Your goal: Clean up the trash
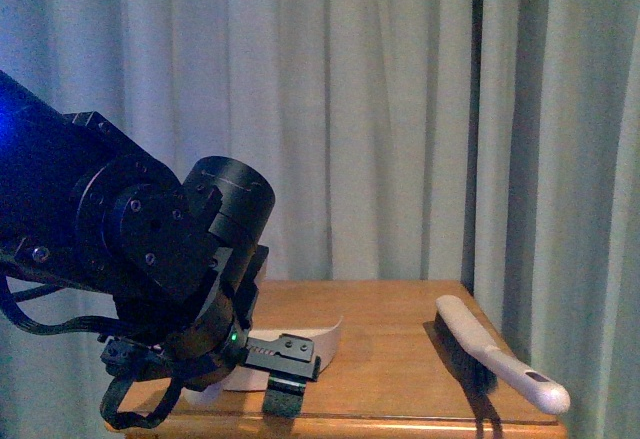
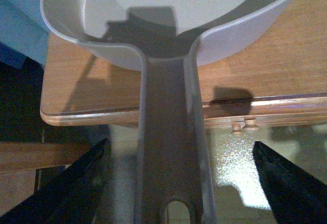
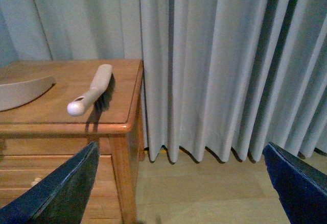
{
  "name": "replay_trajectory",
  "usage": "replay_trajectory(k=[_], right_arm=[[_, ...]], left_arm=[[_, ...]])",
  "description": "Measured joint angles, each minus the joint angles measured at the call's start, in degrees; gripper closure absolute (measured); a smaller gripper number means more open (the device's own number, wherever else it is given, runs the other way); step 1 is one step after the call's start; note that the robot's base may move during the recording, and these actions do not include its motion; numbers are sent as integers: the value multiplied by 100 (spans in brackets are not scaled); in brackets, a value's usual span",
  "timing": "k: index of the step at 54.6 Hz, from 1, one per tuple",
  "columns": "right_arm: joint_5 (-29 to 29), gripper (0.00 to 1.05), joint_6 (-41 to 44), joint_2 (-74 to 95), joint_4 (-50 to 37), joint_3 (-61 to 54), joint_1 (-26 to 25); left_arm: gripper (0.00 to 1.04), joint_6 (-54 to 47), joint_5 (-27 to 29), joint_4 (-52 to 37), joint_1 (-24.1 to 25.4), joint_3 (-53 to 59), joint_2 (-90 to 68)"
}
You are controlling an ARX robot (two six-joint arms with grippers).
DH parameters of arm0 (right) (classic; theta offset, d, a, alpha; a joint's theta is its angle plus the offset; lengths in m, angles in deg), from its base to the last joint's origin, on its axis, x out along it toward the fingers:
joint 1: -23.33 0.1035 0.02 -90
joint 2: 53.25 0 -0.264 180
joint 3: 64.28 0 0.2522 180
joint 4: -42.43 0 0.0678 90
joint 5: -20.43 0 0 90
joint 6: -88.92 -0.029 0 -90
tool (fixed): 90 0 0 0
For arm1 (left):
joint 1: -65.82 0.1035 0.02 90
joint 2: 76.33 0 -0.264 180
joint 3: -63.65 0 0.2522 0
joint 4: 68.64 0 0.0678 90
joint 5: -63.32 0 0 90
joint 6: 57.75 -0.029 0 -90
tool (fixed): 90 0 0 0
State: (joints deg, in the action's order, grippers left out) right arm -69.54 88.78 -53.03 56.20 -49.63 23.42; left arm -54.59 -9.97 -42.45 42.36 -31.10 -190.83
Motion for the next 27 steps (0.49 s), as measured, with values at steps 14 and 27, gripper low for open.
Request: replay_trajectory(k=[14,27], right_arm=[[0,7,0,-2,0,0,0],[2,7,0,-2,0,0,0]], left_arm=[[62,-66,-33,-7,0,0,2],[76,-85,-59,-111,7,129,87]])
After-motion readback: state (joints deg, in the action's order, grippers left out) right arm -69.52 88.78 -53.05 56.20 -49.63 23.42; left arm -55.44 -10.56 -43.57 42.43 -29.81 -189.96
